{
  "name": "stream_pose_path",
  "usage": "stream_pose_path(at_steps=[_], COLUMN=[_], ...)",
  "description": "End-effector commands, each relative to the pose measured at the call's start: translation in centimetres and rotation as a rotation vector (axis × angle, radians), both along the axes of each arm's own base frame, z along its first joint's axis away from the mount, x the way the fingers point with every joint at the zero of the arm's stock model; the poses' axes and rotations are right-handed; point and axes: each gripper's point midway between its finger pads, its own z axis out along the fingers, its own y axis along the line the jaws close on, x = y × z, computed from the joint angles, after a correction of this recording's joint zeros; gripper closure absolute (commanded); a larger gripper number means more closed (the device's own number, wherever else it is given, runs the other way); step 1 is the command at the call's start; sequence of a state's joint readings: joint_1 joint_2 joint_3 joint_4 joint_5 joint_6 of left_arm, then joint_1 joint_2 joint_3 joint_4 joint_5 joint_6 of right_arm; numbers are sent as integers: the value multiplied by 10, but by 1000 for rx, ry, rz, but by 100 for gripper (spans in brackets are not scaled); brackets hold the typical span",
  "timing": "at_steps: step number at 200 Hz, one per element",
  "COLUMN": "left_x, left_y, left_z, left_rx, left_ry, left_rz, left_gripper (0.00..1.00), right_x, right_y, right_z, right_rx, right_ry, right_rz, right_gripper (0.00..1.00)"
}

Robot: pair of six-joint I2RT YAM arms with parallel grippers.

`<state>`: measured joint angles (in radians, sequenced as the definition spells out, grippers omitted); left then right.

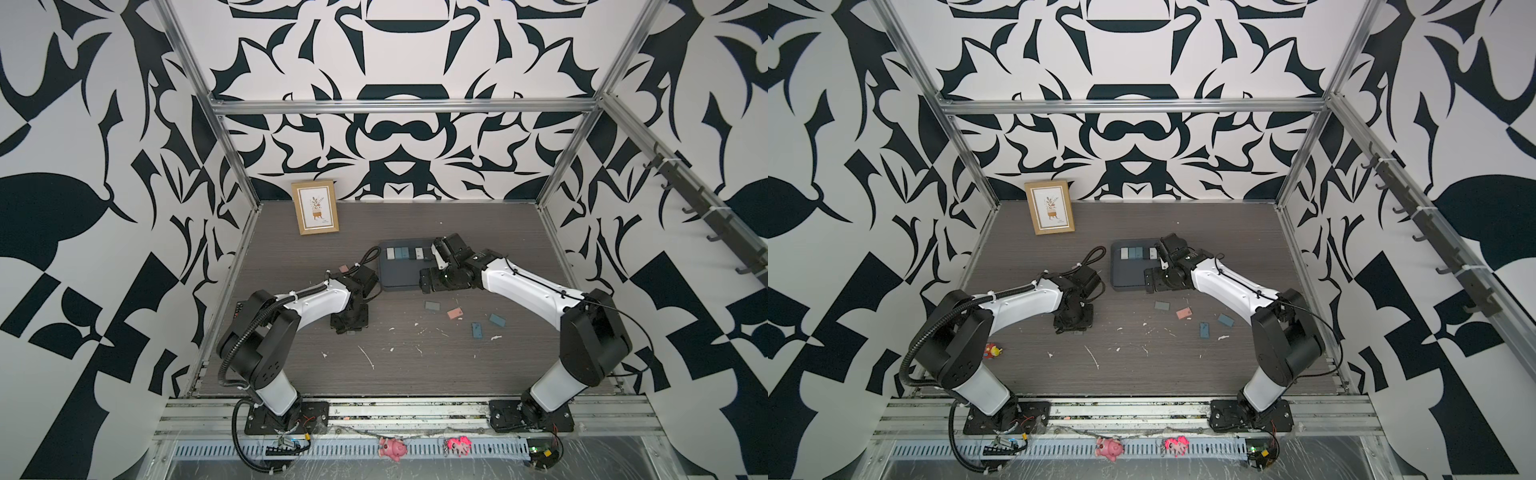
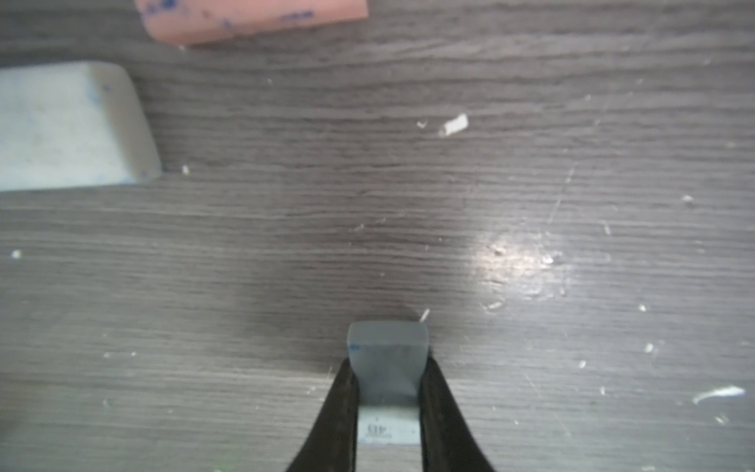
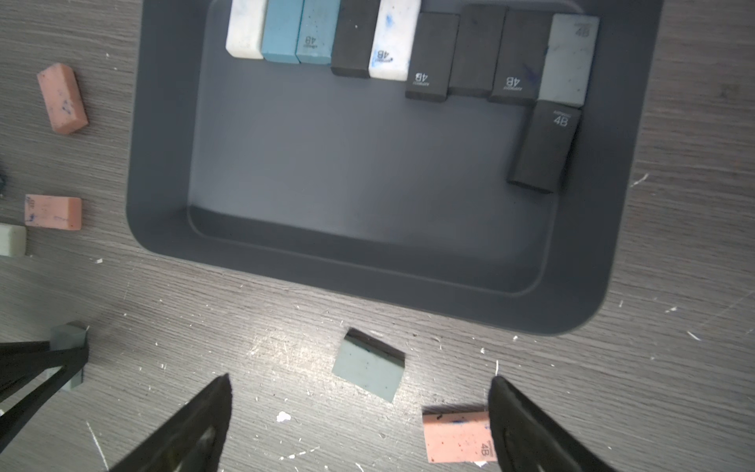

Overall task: Put the eraser in the storage box
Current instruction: Pick up the eraser from the center of the board.

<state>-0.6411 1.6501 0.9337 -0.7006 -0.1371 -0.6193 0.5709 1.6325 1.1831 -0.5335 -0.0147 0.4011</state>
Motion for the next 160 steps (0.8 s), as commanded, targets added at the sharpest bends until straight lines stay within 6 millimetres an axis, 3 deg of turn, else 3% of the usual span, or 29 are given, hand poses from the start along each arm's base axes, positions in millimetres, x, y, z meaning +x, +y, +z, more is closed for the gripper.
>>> stream_pose_path(at_steps=[1, 53, 96, 160], left_x=[5, 7, 11, 37], left_y=[-13, -16, -18, -38], left_z=[9, 17, 35, 90], left_rx=[-64, -81, -100, -165], left_ry=[-27, -42, -76, -172], left_rz=[-17, -20, -25, -58], left_gripper=[81, 81, 82, 82], right_x=[7, 7, 8, 22], right_y=[0, -3, -10, -35], right_z=[18, 23, 27, 41], right_rx=[17, 20, 18, 35], right_ry=[-46, -55, -59, -74], right_rz=[-6, -11, -21, -78], right_gripper=[1, 1, 1, 1])
